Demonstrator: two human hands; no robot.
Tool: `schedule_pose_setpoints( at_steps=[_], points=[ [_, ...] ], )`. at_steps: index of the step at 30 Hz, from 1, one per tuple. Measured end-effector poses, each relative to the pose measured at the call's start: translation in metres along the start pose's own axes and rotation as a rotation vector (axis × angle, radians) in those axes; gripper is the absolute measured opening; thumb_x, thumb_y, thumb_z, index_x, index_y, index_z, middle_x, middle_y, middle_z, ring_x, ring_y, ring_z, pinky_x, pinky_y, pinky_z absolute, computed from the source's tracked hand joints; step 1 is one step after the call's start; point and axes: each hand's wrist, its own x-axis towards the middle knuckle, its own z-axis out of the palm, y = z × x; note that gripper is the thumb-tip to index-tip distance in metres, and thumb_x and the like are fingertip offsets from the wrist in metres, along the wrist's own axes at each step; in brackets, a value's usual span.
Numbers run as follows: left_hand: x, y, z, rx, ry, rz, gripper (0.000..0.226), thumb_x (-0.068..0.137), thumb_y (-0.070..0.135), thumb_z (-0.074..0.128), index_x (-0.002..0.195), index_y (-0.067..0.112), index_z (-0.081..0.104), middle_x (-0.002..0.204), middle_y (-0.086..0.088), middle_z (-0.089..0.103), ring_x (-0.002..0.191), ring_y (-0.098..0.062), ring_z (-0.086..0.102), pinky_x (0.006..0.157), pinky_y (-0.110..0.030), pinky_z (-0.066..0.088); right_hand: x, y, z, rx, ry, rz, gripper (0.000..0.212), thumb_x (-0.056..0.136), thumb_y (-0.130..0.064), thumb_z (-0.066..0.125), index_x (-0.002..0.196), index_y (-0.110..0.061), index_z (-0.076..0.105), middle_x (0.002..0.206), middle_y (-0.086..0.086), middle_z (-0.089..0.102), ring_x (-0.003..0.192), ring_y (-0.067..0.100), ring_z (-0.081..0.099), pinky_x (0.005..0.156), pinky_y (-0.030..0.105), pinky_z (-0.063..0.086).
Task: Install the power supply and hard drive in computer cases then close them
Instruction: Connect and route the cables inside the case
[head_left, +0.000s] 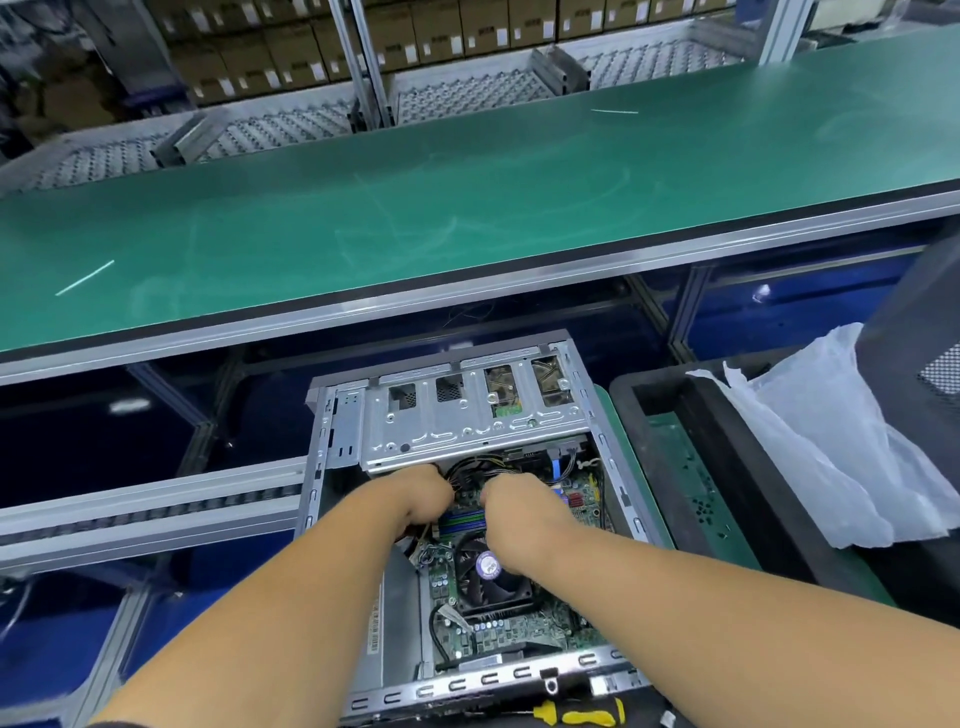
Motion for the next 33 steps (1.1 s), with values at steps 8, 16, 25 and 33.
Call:
schedule_pose_setpoints(
  at_steps=[8, 16, 25, 33],
  points=[
    [0.001, -0.004, 0.000, -0.154, 0.013, -0.072, 0.015, 0.095, 0.010, 0.049, 0.083, 0.010, 0.059, 0.089, -0.007, 0.060, 0.069, -0.019, 0.049, 0.059, -0.029, 0.041, 0.021, 0.003, 0.015, 0.145, 0.052, -0.028, 0.046, 0.080, 0.008, 0.058, 0.119, -0.011, 0.072, 0.114, 0.011, 0.073, 0.105, 0.030, 0.068, 0.087, 0.040, 0.060],
    [-0.002, -0.001, -0.004, -0.129, -0.013, -0.082, 0.023, 0.103, 0.014, 0.053, 0.117, 0.006, 0.071, 0.127, -0.018, 0.063, 0.092, -0.025, 0.062, 0.070, -0.029, 0.044, 0.033, 0.014, 0.036, 0.371, 0.072, 0.020, 0.043, 0.095, -0.006, 0.054, 0.123, -0.033, 0.072, 0.122, 0.000, 0.070, 0.107, 0.024, 0.066, 0.084, 0.023, 0.050],
    [-0.023, 0.018, -0.008, 0.118, -0.038, 0.032, 0.022, 0.097, 0.028, 0.046, 0.090, 0.016, 0.062, 0.095, -0.004, 0.063, 0.082, -0.021, 0.056, 0.075, -0.034, 0.046, 0.035, 0.012, 0.046, 0.578, 0.055, 0.042, 0.021, 0.092, -0.014, 0.054, 0.085, -0.018, 0.073, 0.077, 0.005, 0.072, 0.065, 0.019, 0.057, 0.055, 0.023, 0.042],
    [-0.041, 0.007, 0.001, -0.011, 0.110, 0.127, 0.018, 0.094, 0.007, 0.044, 0.096, 0.017, 0.059, 0.091, -0.009, 0.067, 0.075, -0.024, 0.058, 0.064, -0.031, 0.045, 0.032, 0.006, 0.048, 0.782, 0.091, 0.007, 0.017, 0.087, -0.021, 0.061, 0.079, -0.021, 0.075, 0.059, 0.000, 0.064, 0.054, 0.013, 0.047, 0.054, 0.026, 0.038]
  ],
)
